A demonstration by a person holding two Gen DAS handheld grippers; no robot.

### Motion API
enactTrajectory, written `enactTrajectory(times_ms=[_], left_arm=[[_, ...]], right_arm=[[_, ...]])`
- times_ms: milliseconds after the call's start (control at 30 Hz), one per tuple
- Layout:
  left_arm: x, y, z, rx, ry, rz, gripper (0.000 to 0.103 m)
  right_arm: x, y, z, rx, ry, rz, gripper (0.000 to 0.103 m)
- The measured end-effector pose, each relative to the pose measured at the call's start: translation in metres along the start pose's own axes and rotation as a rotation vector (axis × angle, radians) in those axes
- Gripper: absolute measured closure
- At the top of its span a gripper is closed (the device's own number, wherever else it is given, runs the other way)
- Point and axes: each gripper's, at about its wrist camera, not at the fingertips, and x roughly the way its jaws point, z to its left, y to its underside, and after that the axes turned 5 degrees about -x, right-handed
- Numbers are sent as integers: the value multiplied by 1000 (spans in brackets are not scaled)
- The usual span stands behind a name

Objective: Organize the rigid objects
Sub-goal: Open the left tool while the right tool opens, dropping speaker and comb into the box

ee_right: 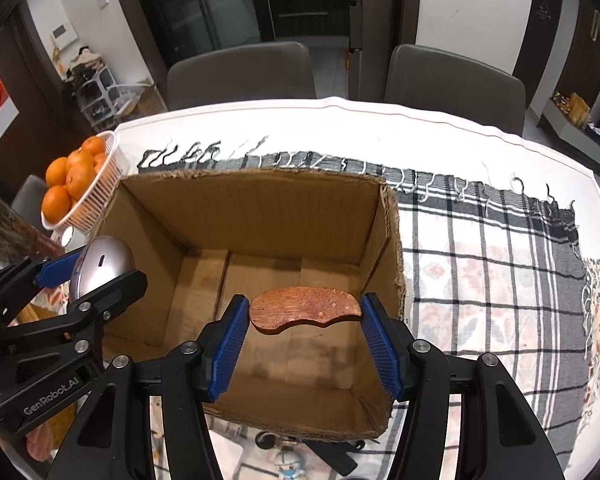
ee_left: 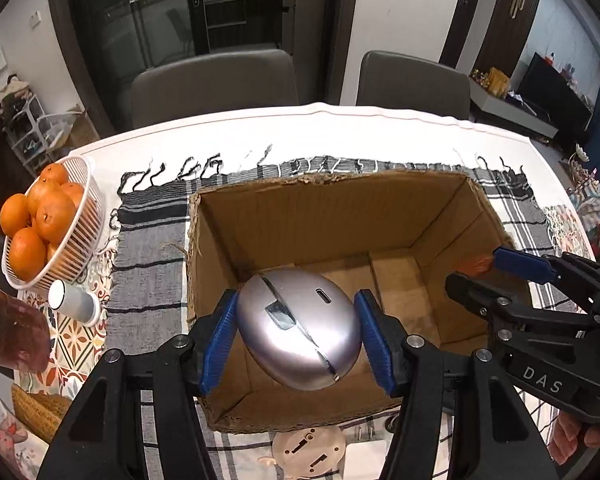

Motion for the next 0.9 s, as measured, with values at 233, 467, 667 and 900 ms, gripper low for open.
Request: enactTrajectory(times_ms=[233, 467, 667, 900], left_arm=[[-11, 5, 2, -10, -18, -43, 41], [-29, 15, 5, -24, -13, -86, 41], [-53, 29, 9, -32, -13, -136, 40], [-74, 53, 14, -47, -17, -181, 39]], right_arm=[[-2, 4, 1, -2, 10, 3, 42], [-15, 12, 6, 7, 5, -38, 42], [-39, 19, 14, 10, 32, -111, 42], [-66, 31, 27, -13, 54, -161, 41]])
